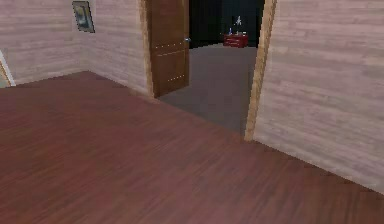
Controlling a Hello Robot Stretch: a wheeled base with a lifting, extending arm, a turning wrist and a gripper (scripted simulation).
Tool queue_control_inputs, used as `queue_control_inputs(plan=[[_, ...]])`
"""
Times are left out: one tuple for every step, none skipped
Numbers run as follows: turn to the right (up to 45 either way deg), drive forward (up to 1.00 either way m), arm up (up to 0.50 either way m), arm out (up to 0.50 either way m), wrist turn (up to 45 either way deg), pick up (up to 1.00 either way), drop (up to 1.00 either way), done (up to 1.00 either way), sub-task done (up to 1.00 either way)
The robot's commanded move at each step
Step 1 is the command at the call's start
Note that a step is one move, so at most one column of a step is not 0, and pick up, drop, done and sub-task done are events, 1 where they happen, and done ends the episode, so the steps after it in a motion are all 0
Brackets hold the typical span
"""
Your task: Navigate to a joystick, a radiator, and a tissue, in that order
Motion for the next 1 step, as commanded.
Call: queue_control_inputs(plan=[[0.0, 0.45, 0.00, 0.00, 0.0, 0.00, 0.00, 0.00, 0.00]])
